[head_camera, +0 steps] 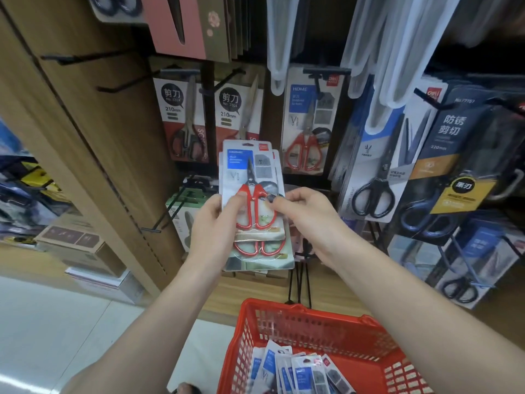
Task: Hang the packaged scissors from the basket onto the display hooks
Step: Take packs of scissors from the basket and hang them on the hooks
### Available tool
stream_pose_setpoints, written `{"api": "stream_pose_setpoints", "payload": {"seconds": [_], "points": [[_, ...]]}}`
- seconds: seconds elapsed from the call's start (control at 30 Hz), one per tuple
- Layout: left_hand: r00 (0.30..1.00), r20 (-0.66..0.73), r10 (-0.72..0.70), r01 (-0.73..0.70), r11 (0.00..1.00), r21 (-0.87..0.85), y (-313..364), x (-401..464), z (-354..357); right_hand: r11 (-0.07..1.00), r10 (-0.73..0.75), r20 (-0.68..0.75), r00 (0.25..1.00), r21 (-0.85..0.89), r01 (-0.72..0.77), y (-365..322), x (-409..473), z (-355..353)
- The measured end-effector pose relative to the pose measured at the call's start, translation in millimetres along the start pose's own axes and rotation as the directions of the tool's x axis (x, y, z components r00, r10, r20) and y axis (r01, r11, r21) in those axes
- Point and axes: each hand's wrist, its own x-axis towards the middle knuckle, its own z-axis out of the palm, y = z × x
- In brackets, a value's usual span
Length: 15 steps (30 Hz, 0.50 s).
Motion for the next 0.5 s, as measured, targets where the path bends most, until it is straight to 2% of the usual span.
{"api": "stream_pose_setpoints", "payload": {"seconds": [0.13, 0.33, 0.5], "points": [[1.0, 0.001, -0.023, 0.023, 1.0, 0.0, 4, -1, -2, 0.999, -0.021, 0.011, 1.0, 0.039, 0.02, 8, -3, -9], [0.998, -0.048, 0.042, -0.039, 0.997, 0.068, 0, 0, -4, 0.982, -0.066, -0.02, 0.998, 0.176, 0.068, 25, -26, -31], [0.997, -0.059, 0.055, -0.051, 0.996, 0.071, -1, 3, -9, 0.951, -0.242, -0.008, 0.97, 0.197, 0.239, 41, -54, -52]]}}
